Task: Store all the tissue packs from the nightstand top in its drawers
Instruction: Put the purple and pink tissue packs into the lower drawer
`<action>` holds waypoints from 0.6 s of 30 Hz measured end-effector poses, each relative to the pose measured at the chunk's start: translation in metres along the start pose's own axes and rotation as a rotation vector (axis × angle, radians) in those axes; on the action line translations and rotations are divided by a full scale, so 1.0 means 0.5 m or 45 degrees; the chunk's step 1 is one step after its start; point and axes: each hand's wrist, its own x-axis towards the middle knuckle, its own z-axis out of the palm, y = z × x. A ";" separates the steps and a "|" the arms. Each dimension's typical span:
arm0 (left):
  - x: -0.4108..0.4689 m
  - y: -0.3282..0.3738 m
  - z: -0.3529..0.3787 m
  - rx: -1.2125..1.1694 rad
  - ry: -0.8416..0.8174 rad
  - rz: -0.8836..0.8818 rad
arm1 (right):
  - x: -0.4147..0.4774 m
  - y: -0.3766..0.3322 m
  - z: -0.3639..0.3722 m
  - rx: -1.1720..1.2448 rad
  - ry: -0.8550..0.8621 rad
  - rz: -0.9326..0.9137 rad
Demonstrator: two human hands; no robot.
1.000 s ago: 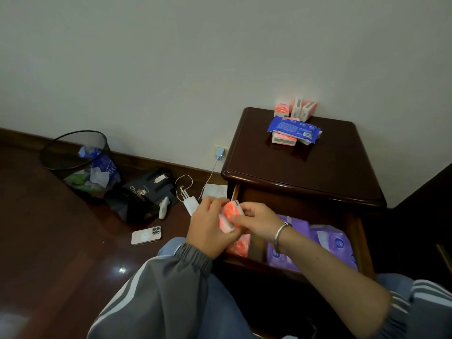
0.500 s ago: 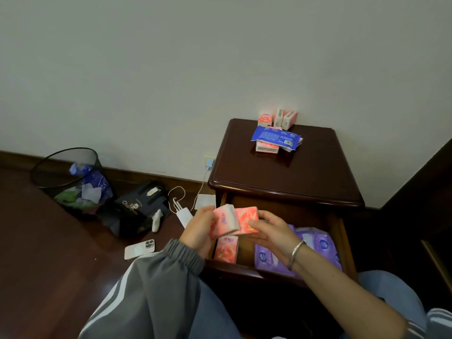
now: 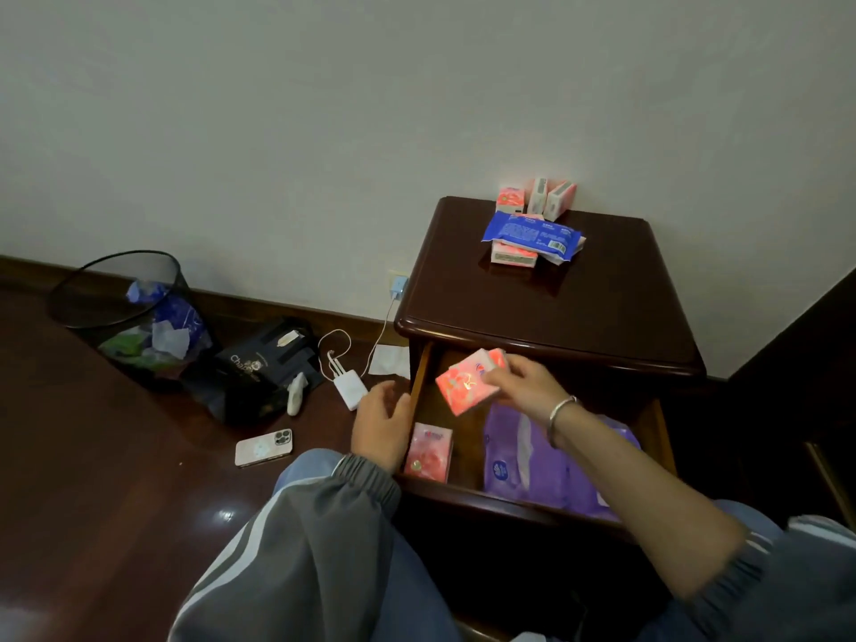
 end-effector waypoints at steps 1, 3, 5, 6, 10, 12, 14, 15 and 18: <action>0.006 -0.010 0.000 0.118 -0.023 -0.031 | 0.019 -0.006 0.000 -0.080 -0.025 0.011; 0.016 -0.020 0.008 0.265 -0.139 -0.064 | 0.056 -0.009 0.012 -0.319 -0.094 0.039; 0.023 -0.017 0.021 0.302 -0.199 -0.004 | 0.084 -0.007 0.033 -0.637 -0.152 0.032; 0.026 -0.015 0.026 0.330 -0.198 0.038 | 0.093 -0.005 0.043 -0.790 -0.169 0.019; 0.028 -0.029 0.031 0.366 -0.174 0.072 | 0.127 0.030 0.062 -0.927 -0.159 0.030; 0.027 -0.035 0.032 0.411 -0.230 0.095 | 0.137 0.049 0.064 -0.817 -0.176 0.043; 0.027 -0.038 0.035 0.488 -0.303 0.115 | 0.139 0.062 0.065 -0.683 -0.219 0.064; 0.027 -0.038 0.038 0.520 -0.321 0.118 | 0.139 0.065 0.066 -0.658 -0.246 0.063; 0.024 -0.040 0.045 0.609 -0.334 0.128 | 0.133 0.067 0.070 -0.804 -0.332 0.025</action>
